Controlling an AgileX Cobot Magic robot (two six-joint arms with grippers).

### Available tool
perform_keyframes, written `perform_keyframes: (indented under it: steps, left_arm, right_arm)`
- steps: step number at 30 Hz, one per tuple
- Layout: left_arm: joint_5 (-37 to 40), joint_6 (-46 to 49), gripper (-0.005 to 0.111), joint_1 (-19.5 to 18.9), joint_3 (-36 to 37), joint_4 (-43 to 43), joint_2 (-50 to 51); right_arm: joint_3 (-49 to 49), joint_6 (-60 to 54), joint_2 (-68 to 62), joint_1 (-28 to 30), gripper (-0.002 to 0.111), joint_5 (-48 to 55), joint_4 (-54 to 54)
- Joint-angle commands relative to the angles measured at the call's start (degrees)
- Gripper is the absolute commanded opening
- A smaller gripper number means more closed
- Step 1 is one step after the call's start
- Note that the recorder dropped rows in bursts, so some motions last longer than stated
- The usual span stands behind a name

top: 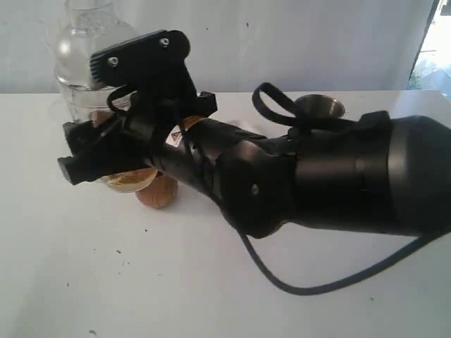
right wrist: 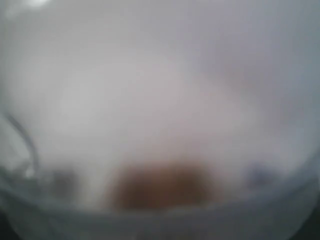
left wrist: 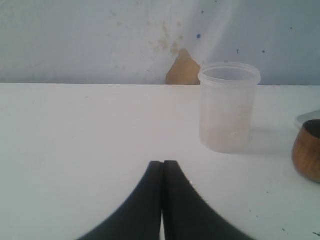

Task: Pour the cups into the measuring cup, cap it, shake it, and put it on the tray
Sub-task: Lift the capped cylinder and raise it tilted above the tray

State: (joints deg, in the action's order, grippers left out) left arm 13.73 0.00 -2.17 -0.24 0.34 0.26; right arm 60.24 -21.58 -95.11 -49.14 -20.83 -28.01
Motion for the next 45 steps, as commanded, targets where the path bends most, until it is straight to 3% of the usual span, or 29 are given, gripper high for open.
perform_keyframes:
  steps: [1,2,5,16,25,34,45]
  left_arm:
    - [-0.5,0.0,0.0,0.0,0.2,0.1,-0.3]
    - [-0.5,0.0,0.0,0.0,0.2,0.1,-0.3]
    - [-0.5,0.0,0.0,0.0,0.2,0.1,-0.3]
    - [-0.5,0.0,0.0,0.0,0.2,0.1,-0.3]
    - [-0.5,0.0,0.0,0.0,0.2,0.1,-0.3]
    - [-0.5,0.0,0.0,0.0,0.2,0.1,-0.3]
    - [-0.5,0.0,0.0,0.0,0.2,0.1,-0.3]
  right_arm:
    - [1.9,-0.3,0.7,1.2,0.0,-4.9,-0.5]
    - [2.6,-0.7,0.5,1.2,0.0,-2.5,2.9]
    - [2.7,-1.3,0.2,4.1,0.0,-6.0,-8.4]
    - [3.7,-12.5,3.8,7.1,0.0,-0.9,-8.6]
    - [15.5,-20.5,-6.1,14.9,0.0,6.2,-14.9]
    - [29.8,-36.0,-20.2,15.6,0.0,7.0,-16.7]
    - [35.0,-52.1,-25.6,17.2,0.0,-1.0,-39.1]
